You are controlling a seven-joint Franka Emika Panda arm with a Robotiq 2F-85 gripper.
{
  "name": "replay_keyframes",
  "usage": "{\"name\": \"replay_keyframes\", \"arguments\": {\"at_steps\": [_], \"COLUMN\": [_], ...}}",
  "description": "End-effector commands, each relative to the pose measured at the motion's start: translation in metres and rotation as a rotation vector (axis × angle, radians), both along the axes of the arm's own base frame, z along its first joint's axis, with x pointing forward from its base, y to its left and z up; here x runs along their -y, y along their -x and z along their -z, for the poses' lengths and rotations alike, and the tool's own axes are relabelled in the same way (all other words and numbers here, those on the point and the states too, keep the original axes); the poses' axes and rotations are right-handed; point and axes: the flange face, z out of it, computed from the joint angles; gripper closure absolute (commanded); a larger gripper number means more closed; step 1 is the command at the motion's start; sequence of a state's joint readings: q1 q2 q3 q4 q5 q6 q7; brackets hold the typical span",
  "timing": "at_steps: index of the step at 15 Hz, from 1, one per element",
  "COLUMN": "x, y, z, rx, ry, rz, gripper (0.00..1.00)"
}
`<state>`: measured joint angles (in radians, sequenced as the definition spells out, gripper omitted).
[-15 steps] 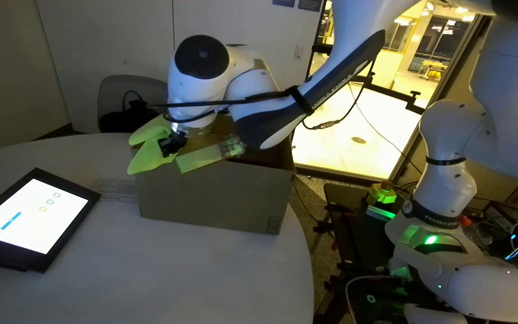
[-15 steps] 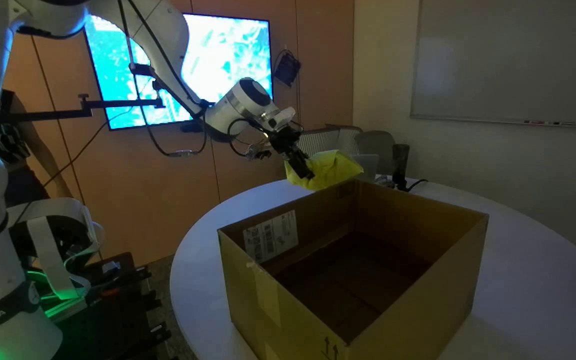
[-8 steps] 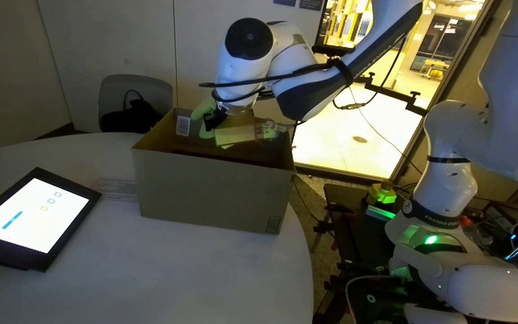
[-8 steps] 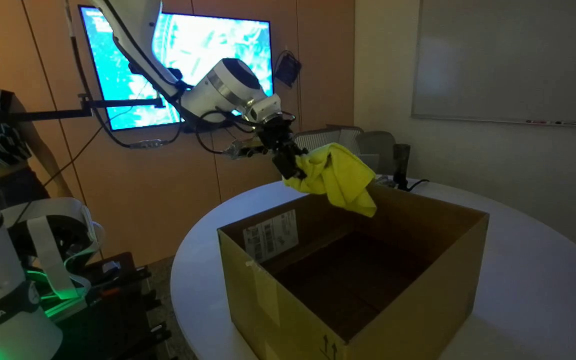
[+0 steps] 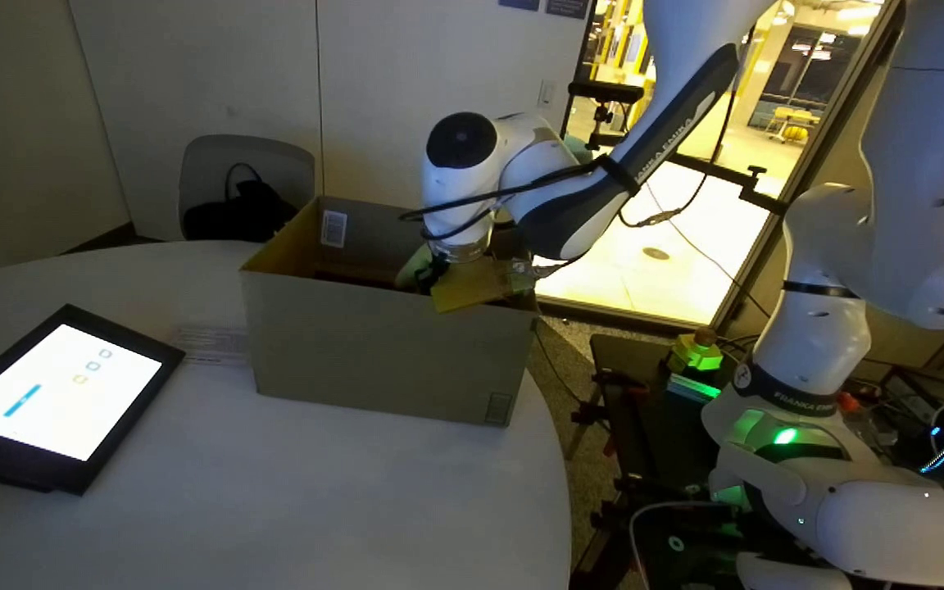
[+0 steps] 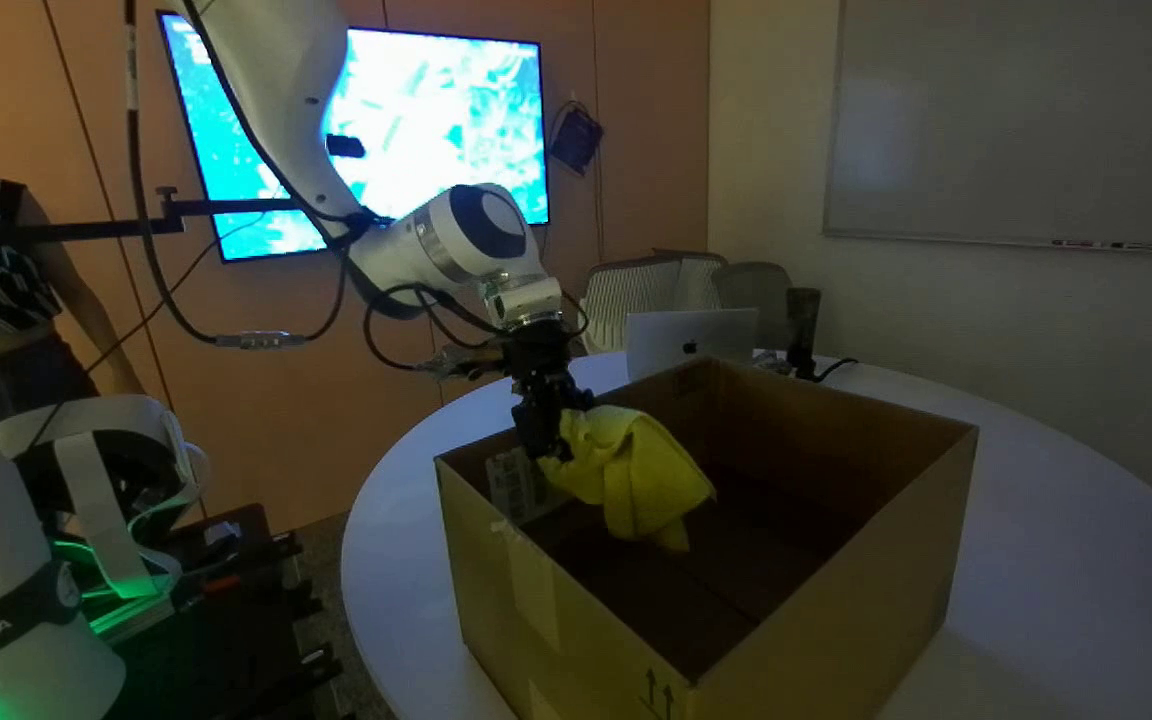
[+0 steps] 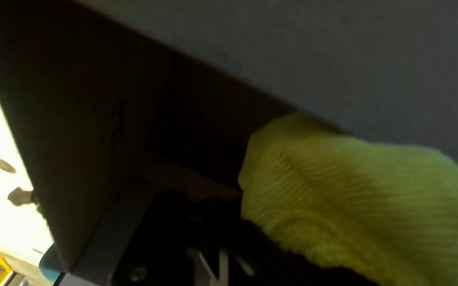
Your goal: Put the marker on the green towel, then wrap the marker and put it in the box
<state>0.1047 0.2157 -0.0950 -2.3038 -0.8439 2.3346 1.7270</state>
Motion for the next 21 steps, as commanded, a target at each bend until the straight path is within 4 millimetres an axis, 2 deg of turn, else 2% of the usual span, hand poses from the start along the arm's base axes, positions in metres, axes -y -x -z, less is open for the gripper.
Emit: {"name": "replay_keyframes", "arguments": {"at_steps": [1,3,5,8,10,13,18,21], "x": [0.002,0.001,0.000,-0.007,-0.012,-0.015,-0.028,-0.059], "y": [-0.001,0.002,0.005,0.009,0.010,0.012,0.017,0.023], "z": [0.026,0.035,0.036,0.020,0.003,-0.032,-0.111,-0.161], "rx": [-0.070,-0.101,-0.116,-0.122,-0.112,-0.100,-0.051,-0.006], "ry": [-0.084,-0.105,-0.114,-0.096,-0.077,-0.031,0.041,0.006], "rz": [-0.034,-0.042,-0.049,-0.072,-0.085,-0.080,-0.092,-0.207], "gripper": [0.69,0.54,0.38,0.14,0.01,0.00,0.00,0.00]}}
